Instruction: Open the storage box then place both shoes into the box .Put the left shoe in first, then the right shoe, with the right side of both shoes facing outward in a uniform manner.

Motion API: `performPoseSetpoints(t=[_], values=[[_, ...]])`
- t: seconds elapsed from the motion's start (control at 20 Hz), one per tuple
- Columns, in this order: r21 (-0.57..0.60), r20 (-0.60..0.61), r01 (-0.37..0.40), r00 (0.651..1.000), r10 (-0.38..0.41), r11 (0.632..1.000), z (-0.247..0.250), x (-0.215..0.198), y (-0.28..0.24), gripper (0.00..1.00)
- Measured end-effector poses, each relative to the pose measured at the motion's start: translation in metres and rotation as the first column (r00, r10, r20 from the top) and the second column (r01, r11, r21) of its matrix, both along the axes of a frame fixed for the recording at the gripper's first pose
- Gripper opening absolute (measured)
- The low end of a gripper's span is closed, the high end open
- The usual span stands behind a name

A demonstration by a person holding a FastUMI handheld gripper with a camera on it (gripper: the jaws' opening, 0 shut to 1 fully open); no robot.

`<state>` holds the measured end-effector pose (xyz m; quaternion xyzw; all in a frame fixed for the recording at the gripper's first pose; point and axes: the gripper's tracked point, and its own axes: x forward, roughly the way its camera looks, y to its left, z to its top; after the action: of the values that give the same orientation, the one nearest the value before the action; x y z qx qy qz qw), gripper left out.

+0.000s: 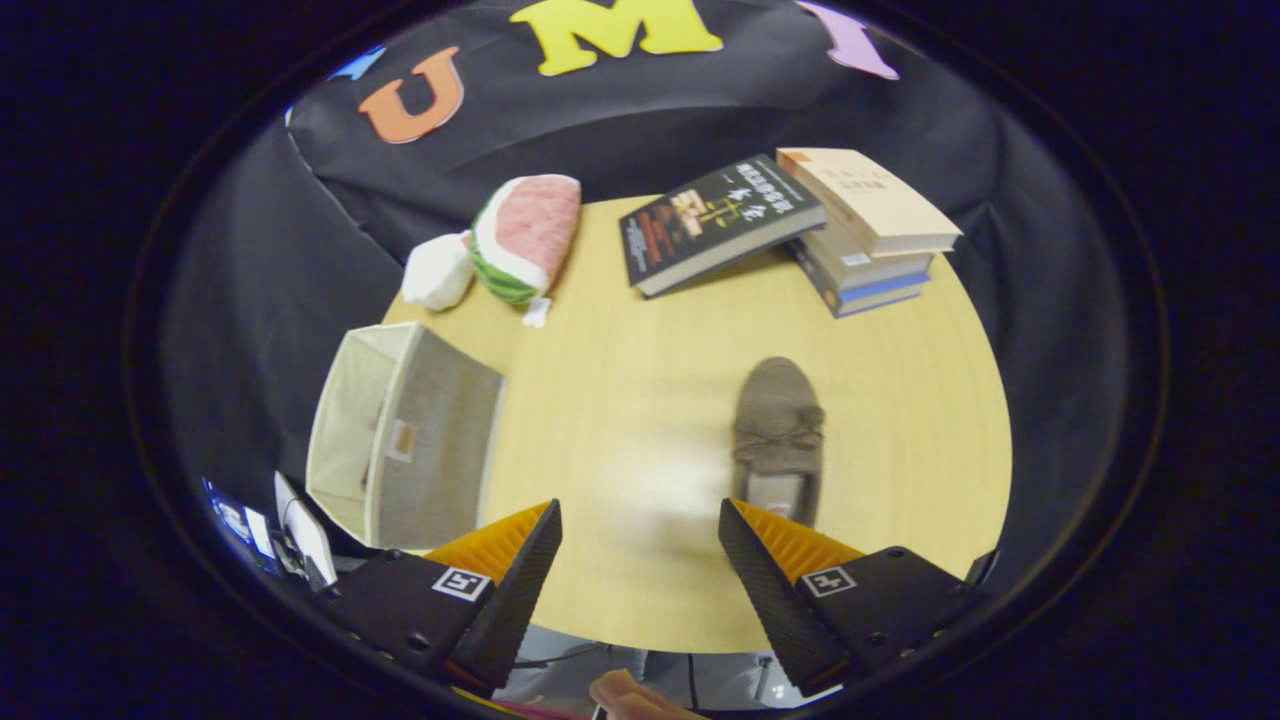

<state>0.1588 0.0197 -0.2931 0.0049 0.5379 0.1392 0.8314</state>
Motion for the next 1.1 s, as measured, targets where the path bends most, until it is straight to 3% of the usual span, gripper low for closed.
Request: performPoseSetpoints(t=[0.3,0.65,0.8,0.9,1.1], values=[[-0.143,-0.015,0.003,1.000,-0.005,0.990,-0.058,0.031,-0.084,0.97],[-0.238,-0.030,0.044,0.998,-0.053,0.970,-0.108,0.049,-0.120,0.98],[-0.202,-0.050,0.041,0.997,-0.052,0.978,-0.119,0.050,-0.113,0.97],[-0.135,-0.077,0.042,0.996,-0.053,0.990,-0.123,0.048,-0.099,0.79],[-0.083,-0.084,0.034,0.996,-0.041,0.996,-0.122,0.047,-0.082,0.30]])
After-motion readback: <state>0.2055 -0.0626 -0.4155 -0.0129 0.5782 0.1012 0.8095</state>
